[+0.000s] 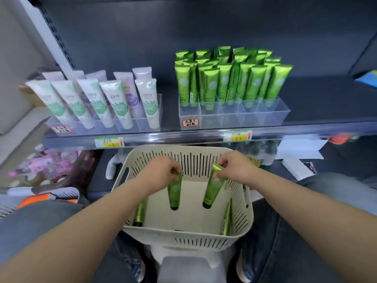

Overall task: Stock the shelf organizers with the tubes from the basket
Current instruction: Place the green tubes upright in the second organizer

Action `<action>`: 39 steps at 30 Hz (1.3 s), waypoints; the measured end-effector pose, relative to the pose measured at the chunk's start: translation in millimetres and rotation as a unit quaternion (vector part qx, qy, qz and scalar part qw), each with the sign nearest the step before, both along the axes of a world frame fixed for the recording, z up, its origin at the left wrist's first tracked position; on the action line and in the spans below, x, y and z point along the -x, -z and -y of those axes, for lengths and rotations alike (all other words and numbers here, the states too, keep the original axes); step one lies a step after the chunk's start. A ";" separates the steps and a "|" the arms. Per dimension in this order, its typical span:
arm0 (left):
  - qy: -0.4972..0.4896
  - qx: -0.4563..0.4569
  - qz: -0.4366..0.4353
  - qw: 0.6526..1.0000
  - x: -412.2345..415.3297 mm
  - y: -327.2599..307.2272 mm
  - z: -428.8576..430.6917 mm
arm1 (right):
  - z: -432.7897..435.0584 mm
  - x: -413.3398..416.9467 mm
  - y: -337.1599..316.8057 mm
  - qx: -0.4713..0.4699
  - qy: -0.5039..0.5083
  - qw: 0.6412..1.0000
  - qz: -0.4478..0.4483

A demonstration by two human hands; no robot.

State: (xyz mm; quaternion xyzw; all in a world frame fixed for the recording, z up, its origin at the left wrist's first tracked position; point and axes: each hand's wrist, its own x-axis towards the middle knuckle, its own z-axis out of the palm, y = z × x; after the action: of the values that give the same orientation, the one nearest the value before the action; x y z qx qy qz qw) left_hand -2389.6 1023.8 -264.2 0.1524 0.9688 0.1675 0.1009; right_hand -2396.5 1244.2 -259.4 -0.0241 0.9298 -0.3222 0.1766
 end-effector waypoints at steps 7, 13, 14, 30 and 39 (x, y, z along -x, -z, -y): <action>0.029 0.030 -0.080 0.996 3.2 -61.6 -21.1 | -8.0 1.5 -47.2 0.027 -0.007 0.996 -0.079; 0.042 0.023 -0.144 0.988 10.4 -113.0 -30.5 | -10.2 13.1 -90.8 0.044 -0.027 0.990 -0.134; 0.042 0.022 -0.152 0.987 12.6 -120.0 -31.2 | -10.1 15.3 -97.5 0.046 -0.032 0.988 -0.143; 0.016 0.012 -0.268 0.963 66.9 -189.8 -41.8 | -9.7 67.2 -180.5 0.002 -0.044 0.959 -0.279; 0.024 0.002 -0.306 0.952 103.3 -199.9 -44.6 | -16.3 106.3 -185.8 0.009 -0.005 0.950 -0.311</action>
State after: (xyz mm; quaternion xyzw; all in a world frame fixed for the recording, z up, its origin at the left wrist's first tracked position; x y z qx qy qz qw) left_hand -2492.9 1068.4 -64.2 0.2197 0.9495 0.1079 -0.1964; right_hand -2502.8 1260.5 -73.5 -0.1298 0.9353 -0.3065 -0.1201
